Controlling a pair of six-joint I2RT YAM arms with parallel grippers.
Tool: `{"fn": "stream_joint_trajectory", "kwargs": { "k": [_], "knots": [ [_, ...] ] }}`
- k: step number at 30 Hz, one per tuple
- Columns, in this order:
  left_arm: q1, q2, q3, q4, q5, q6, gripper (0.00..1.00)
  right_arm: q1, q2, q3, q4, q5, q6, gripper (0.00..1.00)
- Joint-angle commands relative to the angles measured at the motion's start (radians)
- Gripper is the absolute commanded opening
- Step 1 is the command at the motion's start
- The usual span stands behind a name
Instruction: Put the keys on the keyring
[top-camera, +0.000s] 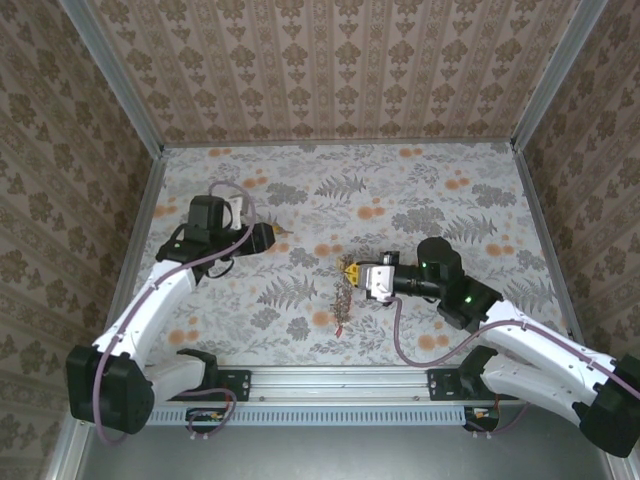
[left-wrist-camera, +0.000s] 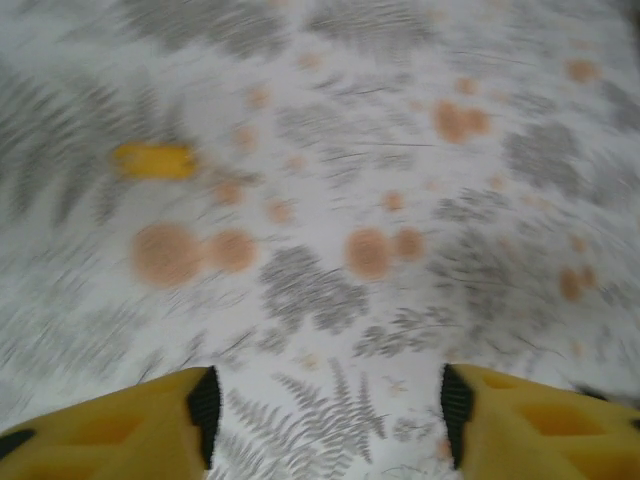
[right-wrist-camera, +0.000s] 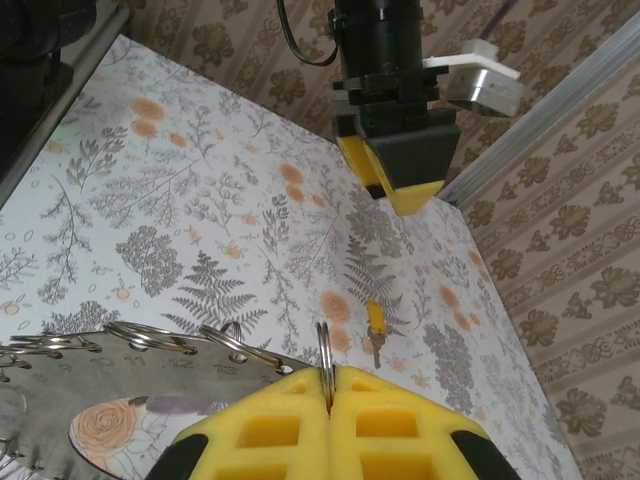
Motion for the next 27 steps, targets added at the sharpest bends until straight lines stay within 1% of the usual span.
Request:
{"fn": "stream_joint_trajectory", "kwargs": {
  "k": [1, 2, 3, 4, 5, 6, 7, 9, 11, 15, 20, 23, 27],
  "knots": [
    [-0.200, -0.110, -0.014, 0.213, 0.198, 0.426, 0.58, -0.039, 0.004, 0.020, 0.097, -0.098, 0.112, 0.00],
    [-0.271, -0.146, -0.048, 0.254, 0.184, 0.562, 0.56, -0.053, 0.007, 0.019, 0.113, -0.121, 0.150, 0.00],
    [-0.301, -0.164, -0.078, 0.301, 0.201, 0.629, 0.54, -0.061, 0.011, 0.015, 0.138, -0.138, 0.183, 0.00],
    [-0.304, -0.165, -0.094, 0.340, 0.246, 0.656, 0.53, -0.065, 0.012, 0.012, 0.152, -0.143, 0.202, 0.00],
    [-0.305, -0.155, -0.098, 0.366, 0.314, 0.676, 0.51, -0.067, 0.015, 0.012, 0.161, -0.149, 0.217, 0.00],
    [-0.313, -0.138, -0.086, 0.367, 0.351, 0.705, 0.48, -0.067, 0.019, 0.015, 0.157, -0.156, 0.224, 0.00],
    [-0.327, -0.117, -0.070, 0.351, 0.361, 0.733, 0.46, -0.067, 0.022, 0.020, 0.149, -0.161, 0.225, 0.00],
    [-0.369, -0.071, -0.015, 0.276, 0.358, 0.827, 0.43, -0.068, 0.028, 0.026, 0.139, -0.170, 0.233, 0.00],
    [-0.402, -0.031, 0.029, 0.225, 0.340, 0.884, 0.43, -0.069, 0.031, 0.028, 0.130, -0.177, 0.236, 0.00],
    [-0.431, 0.024, 0.065, 0.220, 0.373, 0.922, 0.39, -0.069, 0.034, 0.032, 0.127, -0.190, 0.263, 0.00],
    [-0.454, 0.052, 0.083, 0.241, 0.389, 0.924, 0.34, -0.069, 0.021, 0.029, 0.139, -0.186, 0.287, 0.00],
    [-0.467, 0.055, 0.090, 0.242, 0.389, 0.922, 0.27, -0.068, 0.012, 0.024, 0.139, -0.171, 0.288, 0.00],
    [-0.489, 0.050, 0.099, 0.203, 0.378, 0.947, 0.28, -0.069, 0.006, 0.017, 0.145, -0.141, 0.286, 0.00]
  ]
}}
